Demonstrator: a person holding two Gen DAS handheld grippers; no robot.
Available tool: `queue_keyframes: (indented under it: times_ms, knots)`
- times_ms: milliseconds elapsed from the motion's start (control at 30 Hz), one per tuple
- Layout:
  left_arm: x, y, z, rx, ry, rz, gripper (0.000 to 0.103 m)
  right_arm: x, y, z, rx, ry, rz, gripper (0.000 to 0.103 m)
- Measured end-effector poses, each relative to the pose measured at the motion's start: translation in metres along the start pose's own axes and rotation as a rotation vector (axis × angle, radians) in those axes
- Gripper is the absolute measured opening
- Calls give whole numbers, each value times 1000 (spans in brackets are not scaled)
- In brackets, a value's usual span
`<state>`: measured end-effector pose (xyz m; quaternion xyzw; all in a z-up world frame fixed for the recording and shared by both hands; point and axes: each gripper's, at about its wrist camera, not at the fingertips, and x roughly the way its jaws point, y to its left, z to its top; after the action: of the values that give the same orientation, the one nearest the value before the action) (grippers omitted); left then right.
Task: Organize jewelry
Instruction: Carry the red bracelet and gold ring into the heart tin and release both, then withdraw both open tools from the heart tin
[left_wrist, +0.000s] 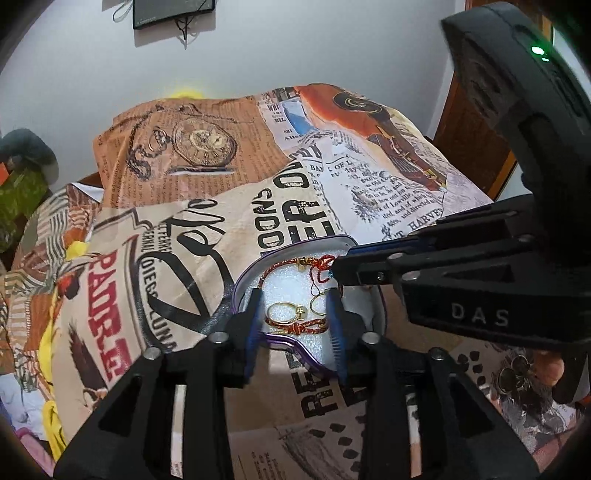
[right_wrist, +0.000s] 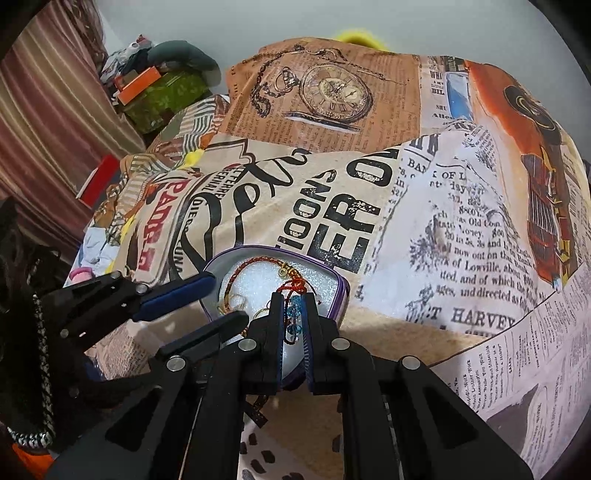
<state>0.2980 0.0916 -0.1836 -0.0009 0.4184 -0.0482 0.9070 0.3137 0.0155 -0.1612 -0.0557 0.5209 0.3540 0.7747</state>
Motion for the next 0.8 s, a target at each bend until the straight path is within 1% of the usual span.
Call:
queue_keyframes:
  times_ms: [33,100,167,367,533,600,667,733,800]
  knots:
    - [-3,-1,0,4,-10,10,41,0,-1,0,5,3,12,11]
    - [-9,-1,-2,6,-20,17,41,-1,-2,0,22,-1,36,13]
    - [-15,1,-4,-7,-24,13,41,-2,-1,0,23,-3,36,14]
    - [-32,8,-13,-53,-27,15,41,-14,8,-4,-15,-23,-19,14]
    - [-47,11,-19,-72,-29,23,41,-31,16,-11,-58,-46,-74,15]
    - [-54,11,-22,-73,-29,26,41,-39,22,-17,-88,-57,-106,20]
    - [-63,9,-24,-68,-33,29,41,-47,26,-22,-106,-71,-132,33]
    - [-73,6,-26,-62,-41,32,41,-58,31,-29,-125,-97,-159,39]
    - [-83,2,-28,-56,-51,33,41,-68,35,-34,-138,-118,-172,39]
